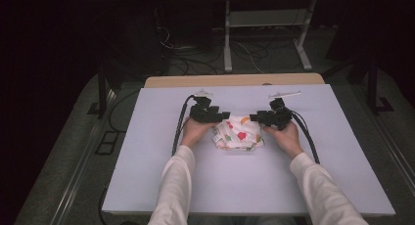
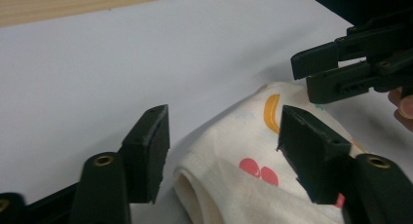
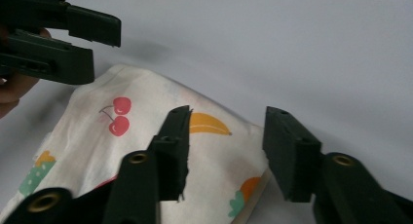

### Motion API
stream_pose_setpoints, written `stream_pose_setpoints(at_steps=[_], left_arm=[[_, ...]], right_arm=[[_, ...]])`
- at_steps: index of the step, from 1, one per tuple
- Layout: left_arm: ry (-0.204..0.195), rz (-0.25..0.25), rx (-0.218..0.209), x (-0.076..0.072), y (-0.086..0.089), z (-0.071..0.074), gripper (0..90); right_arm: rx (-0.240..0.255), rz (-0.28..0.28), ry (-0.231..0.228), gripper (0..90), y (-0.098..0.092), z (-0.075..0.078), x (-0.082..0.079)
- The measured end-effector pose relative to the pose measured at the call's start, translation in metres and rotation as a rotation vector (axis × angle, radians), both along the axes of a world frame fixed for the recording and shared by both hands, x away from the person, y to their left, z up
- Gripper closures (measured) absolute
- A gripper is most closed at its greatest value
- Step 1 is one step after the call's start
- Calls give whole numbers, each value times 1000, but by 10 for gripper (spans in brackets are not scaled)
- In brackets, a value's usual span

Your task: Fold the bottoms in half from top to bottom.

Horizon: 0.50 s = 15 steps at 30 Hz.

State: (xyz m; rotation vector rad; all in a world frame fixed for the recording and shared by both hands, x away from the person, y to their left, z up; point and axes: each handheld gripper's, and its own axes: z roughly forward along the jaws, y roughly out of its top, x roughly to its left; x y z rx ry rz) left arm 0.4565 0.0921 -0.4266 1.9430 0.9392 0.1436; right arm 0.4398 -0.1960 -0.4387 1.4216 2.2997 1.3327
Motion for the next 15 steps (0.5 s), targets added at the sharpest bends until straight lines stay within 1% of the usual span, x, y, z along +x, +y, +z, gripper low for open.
stream_pose_setpoints(at_steps=[3, 5, 7, 9, 11, 12, 13, 15], left_arm=[[8, 20, -3, -1, 3, 2, 236], [15, 26, -1, -2, 6, 3, 182], [18, 21, -13, -4, 8, 4, 134], [13, 15, -28, -6, 11, 5, 105], [18, 18, -17, -7, 13, 5, 37], [24, 21, -12, -7, 13, 5, 4], [26, 20, -9, -8, 14, 5, 0], [27, 17, -7, -10, 16, 5, 0]], right_arm=[[-23, -16, 5, 390, 0, 1, -1], [-29, -20, 19, 349, -1, 2, -2], [-38, -27, 23, 270, -3, 3, -4], [-34, -26, 25, 208, -4, 4, -5], [-33, -15, 26, 120, -6, 4, -7], [-30, -6, 29, 113, -7, 4, -7], [-27, -3, 33, 92, -7, 5, -8], [-21, -1, 25, 30, -10, 6, -10]])
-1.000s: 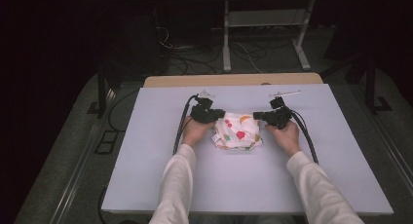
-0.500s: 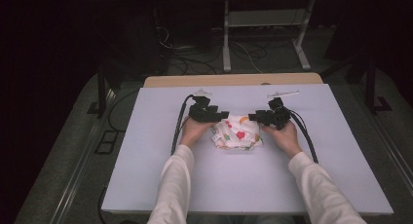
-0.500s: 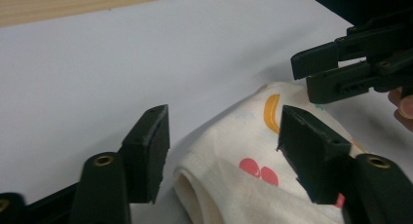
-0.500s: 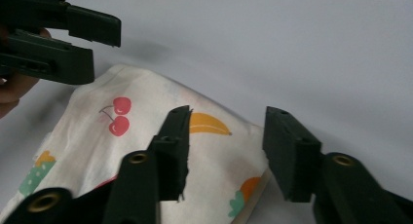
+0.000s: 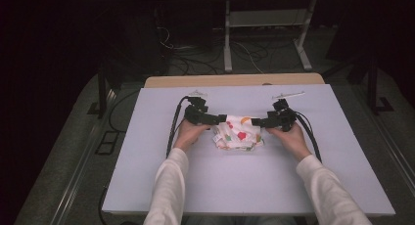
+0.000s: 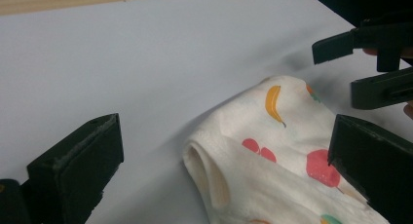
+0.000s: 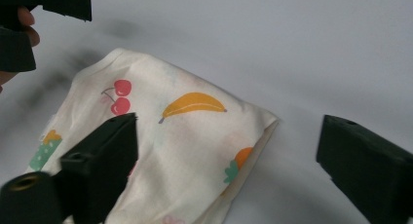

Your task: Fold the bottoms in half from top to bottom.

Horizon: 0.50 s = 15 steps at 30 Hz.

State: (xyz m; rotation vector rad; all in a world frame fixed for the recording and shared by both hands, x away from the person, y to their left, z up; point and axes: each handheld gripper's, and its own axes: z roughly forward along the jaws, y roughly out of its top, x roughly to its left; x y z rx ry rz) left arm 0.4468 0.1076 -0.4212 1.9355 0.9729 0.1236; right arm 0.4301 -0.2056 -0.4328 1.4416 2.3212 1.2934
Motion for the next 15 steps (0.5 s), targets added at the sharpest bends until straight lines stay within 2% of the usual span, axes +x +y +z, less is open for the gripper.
stream_pose_setpoints(at_steps=[4, 11, 15], left_arm=[[-10, 0, 5, -4, 3, 3, 0], [-28, -7, 23, -12, 9, 11, 0], [-42, -9, 14, -18, 12, 16, 0]], right_arm=[[13, 8, -11, 16, -5, 4, -4], [8, 27, -34, 0, -11, 14, -14], [4, 33, -43, 0, -14, 20, -18]])
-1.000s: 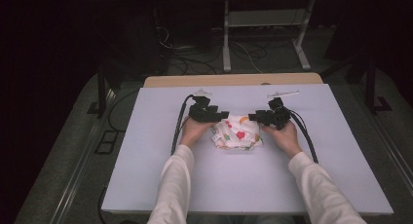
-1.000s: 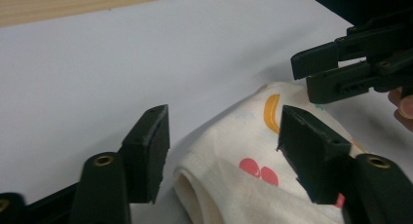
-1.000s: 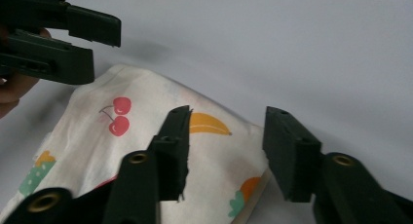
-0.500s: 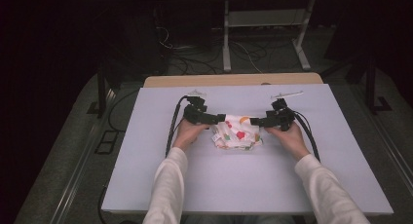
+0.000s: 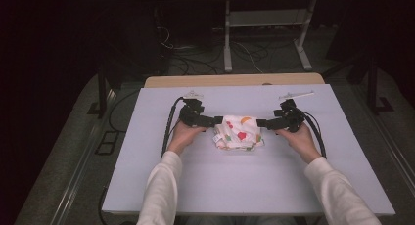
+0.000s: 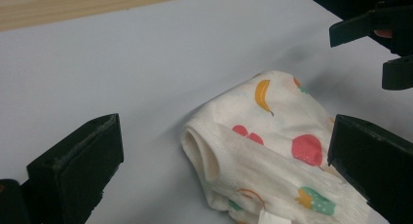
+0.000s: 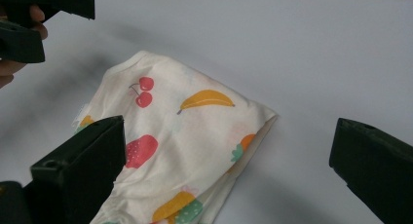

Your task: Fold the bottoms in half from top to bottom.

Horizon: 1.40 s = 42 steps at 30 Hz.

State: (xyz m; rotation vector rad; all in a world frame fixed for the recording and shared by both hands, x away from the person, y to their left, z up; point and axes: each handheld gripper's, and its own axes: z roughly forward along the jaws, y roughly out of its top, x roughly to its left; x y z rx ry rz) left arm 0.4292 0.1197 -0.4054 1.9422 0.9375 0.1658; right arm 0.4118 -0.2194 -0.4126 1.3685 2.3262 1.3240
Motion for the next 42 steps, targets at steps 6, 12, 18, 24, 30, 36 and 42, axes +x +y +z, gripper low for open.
stream_pose_setpoints(at_steps=[6, 12, 18, 24, 30, 36, 42], left_arm=[[-11, 2, 13, -8, 6, 3, 0], [-24, 1, 28, -18, 14, 7, 0], [-42, 5, 20, -29, 24, 13, 0], [-49, 6, 10, -38, 31, 14, 0], [-57, -6, 6, -49, 36, 15, 0], [-74, -11, 7, -61, 41, 17, 0], [-91, -7, 11, -75, 49, 16, 0]], right_arm=[[-2, 6, -15, 0, -4, 7, -6], [-2, 4, -24, 0, -9, 11, -14], [9, 5, -27, 0, -14, 12, -21], [27, 12, -33, 0, -17, 12, -31], [36, 26, -38, 0, -18, 10, -41], [29, 39, -46, 0, -19, 8, -54], [30, 43, -50, 0, -24, 5, -67]])
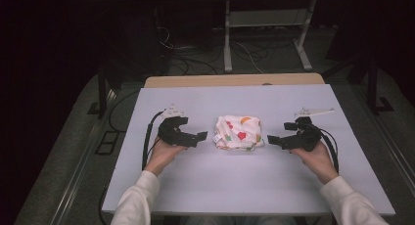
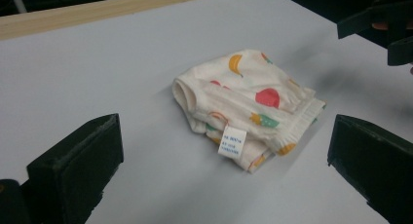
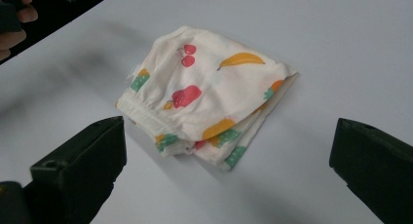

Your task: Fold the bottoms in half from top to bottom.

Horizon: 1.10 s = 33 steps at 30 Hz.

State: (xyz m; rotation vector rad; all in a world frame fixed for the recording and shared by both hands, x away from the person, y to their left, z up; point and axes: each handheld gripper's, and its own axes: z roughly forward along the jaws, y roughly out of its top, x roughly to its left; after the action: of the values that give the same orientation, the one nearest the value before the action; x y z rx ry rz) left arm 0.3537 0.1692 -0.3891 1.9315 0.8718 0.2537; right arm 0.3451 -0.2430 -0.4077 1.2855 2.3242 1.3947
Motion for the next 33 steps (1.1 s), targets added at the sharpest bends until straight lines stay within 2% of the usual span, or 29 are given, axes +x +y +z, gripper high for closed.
stream_pose_setpoints(at_steps=[9, 19, 26, 33], left_arm=[[-18, 9, 3, -19, 10, -4, 0], [-53, 3, -3, -44, 19, -8, 0], [-48, 14, 3, -59, 27, -20, 0], [-56, 25, 4, -72, 36, -23, 0]], right_arm=[[0, -1, -1, 0, -9, -3, -18], [6, -2, -31, 0, -18, -2, -40], [1, 3, -34, 0, -21, -7, -56], [-5, -1, -42, 0, -22, -12, -69]])
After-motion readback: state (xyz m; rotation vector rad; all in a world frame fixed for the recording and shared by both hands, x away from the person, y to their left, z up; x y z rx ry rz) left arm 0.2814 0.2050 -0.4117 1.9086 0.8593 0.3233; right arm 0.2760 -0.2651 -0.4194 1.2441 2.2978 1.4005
